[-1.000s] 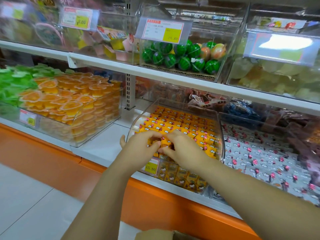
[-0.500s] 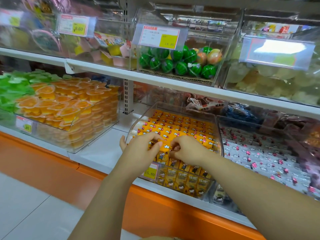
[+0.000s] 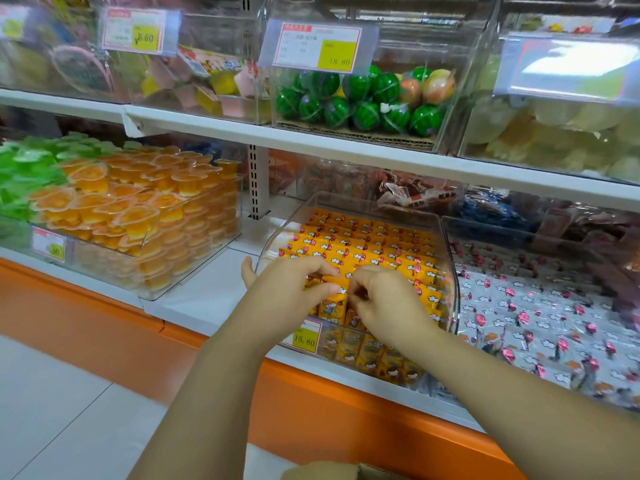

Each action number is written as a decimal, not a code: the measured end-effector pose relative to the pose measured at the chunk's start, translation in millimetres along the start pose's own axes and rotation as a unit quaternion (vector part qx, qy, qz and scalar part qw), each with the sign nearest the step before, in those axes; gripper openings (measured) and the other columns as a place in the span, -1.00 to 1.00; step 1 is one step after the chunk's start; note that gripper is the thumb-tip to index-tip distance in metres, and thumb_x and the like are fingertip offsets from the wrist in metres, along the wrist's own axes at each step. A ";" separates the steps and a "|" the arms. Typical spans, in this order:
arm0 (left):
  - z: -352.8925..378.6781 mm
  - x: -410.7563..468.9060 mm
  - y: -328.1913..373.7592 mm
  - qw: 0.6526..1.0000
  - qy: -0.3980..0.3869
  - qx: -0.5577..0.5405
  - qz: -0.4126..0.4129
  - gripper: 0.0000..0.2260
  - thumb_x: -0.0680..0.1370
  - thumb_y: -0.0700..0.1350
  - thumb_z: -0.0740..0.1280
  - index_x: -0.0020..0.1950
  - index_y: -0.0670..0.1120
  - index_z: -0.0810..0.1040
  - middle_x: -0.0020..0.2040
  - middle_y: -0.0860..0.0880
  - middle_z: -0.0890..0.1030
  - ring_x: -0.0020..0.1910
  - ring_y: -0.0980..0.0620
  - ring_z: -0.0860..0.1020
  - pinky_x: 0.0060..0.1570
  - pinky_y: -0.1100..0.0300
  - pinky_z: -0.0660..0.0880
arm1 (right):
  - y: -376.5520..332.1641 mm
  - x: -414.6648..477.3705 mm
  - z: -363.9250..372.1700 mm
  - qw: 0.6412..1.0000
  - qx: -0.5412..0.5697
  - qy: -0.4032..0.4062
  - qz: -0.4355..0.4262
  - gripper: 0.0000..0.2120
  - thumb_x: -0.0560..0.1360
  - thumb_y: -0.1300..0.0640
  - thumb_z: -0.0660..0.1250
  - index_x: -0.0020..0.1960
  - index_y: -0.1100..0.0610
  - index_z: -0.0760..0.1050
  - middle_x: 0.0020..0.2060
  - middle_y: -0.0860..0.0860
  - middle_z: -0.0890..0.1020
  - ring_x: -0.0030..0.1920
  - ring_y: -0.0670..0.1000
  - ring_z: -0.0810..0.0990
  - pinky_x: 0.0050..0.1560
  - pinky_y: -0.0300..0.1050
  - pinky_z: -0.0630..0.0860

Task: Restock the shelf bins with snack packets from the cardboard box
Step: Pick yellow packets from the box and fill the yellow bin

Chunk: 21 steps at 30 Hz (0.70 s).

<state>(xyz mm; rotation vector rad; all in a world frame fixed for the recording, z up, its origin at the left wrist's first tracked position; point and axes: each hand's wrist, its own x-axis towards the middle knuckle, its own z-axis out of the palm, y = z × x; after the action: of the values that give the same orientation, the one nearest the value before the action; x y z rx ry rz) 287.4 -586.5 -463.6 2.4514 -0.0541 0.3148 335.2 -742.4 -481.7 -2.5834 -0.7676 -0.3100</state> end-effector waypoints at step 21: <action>35.1 9.5 4.9 0.975 0.008 0.207 -0.084 -0.90 0.52 0.13 0.33 -0.01 0.23 0.61 0.28 0.06 0.40 0.44 -0.06 0.13 0.32 -0.41 -0.24 | 8.6 12.9 0.5 0.998 0.049 -0.003 0.036 -0.84 0.50 0.14 0.37 -0.24 -0.01 0.48 -0.21 -0.06 0.58 -0.15 -0.04 0.54 -0.08 -0.09 0.51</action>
<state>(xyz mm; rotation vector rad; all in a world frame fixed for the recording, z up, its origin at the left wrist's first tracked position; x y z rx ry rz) 303.5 -611.7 -484.8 2.8421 0.2498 0.2934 350.6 -742.6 -480.8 -2.5140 -0.6721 -0.2358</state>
